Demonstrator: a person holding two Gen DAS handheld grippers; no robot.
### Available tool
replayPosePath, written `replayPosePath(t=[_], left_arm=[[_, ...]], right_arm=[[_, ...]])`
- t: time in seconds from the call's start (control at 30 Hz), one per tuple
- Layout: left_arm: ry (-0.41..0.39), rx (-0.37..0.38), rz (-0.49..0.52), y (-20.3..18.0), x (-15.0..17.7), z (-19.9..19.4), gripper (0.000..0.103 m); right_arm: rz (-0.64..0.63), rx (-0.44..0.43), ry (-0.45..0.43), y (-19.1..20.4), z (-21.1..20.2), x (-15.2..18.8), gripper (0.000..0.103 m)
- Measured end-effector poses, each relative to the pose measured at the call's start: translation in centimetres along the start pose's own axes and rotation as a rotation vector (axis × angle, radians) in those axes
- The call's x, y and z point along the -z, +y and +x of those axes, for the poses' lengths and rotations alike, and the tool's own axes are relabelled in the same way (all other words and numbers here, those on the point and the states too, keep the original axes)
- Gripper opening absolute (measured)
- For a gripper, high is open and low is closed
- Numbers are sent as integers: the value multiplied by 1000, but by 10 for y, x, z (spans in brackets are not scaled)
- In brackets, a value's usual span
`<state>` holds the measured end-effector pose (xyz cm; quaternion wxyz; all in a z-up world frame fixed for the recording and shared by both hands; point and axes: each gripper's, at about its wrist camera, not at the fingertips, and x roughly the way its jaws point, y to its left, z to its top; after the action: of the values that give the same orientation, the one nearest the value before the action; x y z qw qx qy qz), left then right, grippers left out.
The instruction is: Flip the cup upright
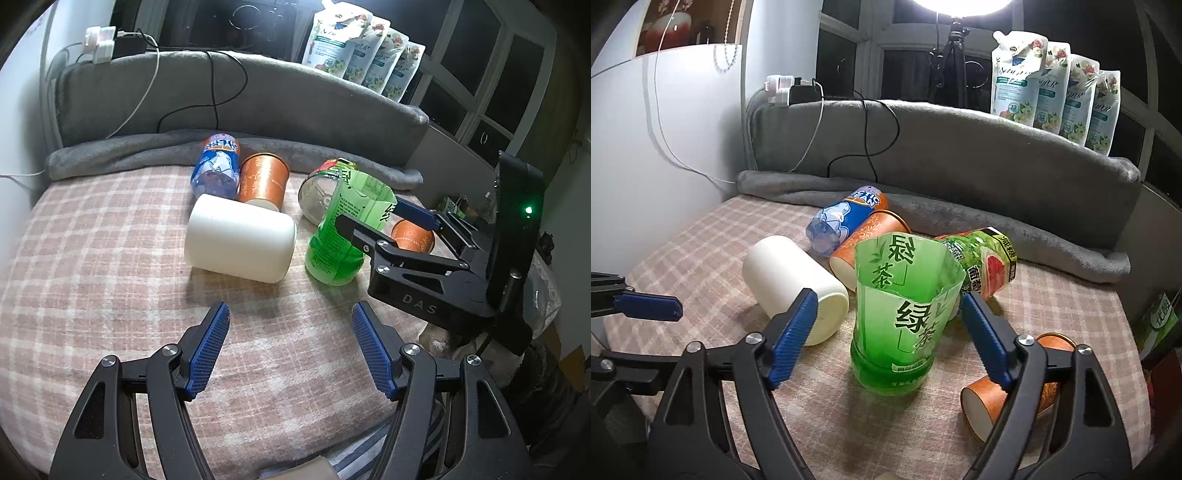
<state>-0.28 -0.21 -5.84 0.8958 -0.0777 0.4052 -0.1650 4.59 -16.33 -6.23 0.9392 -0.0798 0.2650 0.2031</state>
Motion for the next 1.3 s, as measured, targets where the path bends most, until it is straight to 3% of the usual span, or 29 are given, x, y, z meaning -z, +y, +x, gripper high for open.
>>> replayPosePath(t=[0.27, 0.43, 0.67, 0.93, 1.3], left_arm=[[-16, -11, 4, -2, -2, 0, 69], [-121, -84, 39, -7, -6, -9, 69], [-315, -232, 104, -21, -6, -22, 77], [-422, -278, 102, -26, -10, -34, 82], [-497, -298, 52, -18, -16, -46, 87]], right_arm=[[45, -13, 9, -9, -14, 5, 86], [120, 1, -5, -22, -33, 12, 93], [203, 136, -91, -38, -69, 17, 103], [240, 284, -164, -49, -94, 15, 103], [247, 333, -214, -50, -103, 11, 103]])
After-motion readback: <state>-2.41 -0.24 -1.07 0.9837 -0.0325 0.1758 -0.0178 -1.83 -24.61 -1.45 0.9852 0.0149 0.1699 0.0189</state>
